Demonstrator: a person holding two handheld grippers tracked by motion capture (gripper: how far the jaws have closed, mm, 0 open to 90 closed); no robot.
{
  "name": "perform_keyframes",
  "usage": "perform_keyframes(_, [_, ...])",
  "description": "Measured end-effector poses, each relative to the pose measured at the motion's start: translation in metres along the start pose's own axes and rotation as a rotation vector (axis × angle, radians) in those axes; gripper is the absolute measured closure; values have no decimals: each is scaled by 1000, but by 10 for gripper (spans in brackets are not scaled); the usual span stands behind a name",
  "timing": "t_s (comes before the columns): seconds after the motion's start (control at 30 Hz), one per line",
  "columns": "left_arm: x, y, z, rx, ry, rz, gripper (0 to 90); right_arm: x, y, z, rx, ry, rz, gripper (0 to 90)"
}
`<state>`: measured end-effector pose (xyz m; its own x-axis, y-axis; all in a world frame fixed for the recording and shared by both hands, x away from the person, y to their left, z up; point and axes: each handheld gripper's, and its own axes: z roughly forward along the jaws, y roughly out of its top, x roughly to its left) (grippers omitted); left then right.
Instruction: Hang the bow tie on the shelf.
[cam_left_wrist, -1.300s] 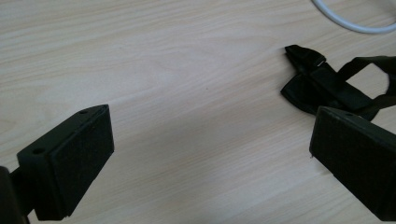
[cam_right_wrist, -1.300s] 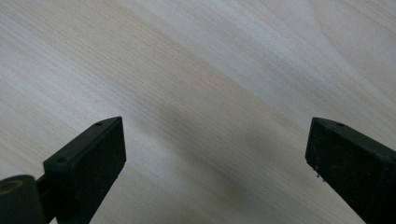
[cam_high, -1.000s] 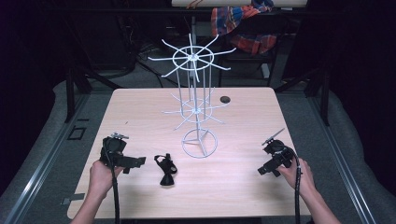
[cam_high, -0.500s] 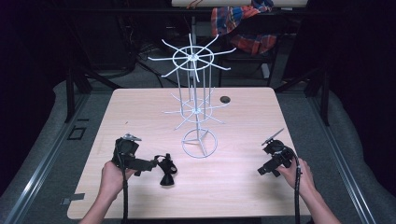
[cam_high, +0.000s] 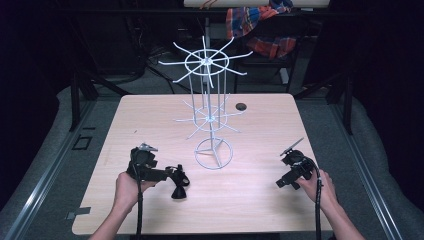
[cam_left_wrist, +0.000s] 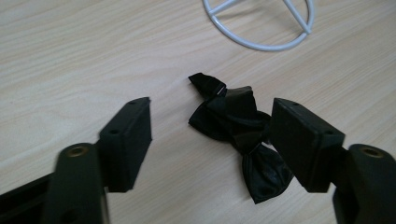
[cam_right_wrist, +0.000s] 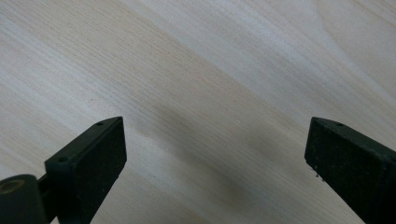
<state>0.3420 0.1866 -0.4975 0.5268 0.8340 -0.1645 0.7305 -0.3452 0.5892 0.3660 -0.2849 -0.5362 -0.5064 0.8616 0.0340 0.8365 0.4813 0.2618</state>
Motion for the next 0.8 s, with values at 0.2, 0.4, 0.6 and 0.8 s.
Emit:
perform_keyframes(0.2, [2, 0, 2, 4, -40, 10, 536, -1, 2, -3, 43, -5, -34, 52])
perform_keyframes(0.4, [2, -1, 2, 10, -66, 21, 735, -2, 2, -3, 53, -5, -39, 53])
perform_keyframes(0.6, [1, -1, 1, 28, -69, 55, 808, -2, 2, -3, 57, -5, -43, 53])
perform_keyframes(0.8, [2, -5, -5, 42, -73, 85, 812, -2, 2, -4, 53, -12, -49, 54])
